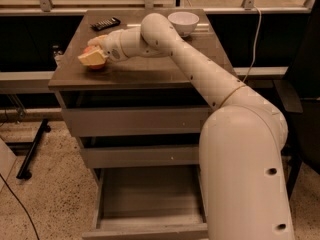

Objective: Place apple into bottom drawer

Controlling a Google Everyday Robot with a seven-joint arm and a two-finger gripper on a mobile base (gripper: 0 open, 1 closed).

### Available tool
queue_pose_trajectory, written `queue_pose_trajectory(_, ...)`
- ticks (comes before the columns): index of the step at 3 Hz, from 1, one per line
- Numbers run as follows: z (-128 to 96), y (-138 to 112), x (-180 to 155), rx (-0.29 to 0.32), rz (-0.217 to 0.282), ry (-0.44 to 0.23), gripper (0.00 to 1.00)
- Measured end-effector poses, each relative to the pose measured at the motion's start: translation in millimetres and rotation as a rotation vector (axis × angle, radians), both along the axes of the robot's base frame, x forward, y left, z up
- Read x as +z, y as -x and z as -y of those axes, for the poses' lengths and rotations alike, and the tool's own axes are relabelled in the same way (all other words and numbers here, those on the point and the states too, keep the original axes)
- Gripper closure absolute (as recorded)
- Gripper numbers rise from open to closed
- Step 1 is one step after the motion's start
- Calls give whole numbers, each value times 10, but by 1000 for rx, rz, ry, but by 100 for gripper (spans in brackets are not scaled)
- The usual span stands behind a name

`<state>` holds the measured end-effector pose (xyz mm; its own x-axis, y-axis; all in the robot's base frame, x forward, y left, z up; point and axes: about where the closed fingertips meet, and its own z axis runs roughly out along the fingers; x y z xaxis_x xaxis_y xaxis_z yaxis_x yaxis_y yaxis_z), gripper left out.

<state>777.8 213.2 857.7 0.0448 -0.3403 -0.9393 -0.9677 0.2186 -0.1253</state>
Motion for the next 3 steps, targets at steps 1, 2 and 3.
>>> queue_pose_trajectory(1,108,84,53,-19,13,1,100)
queue_pose_trajectory(2,439,380,276,-74,64,4,100)
queue_pose_trajectory(3,751,732,425,-124,94,9,100)
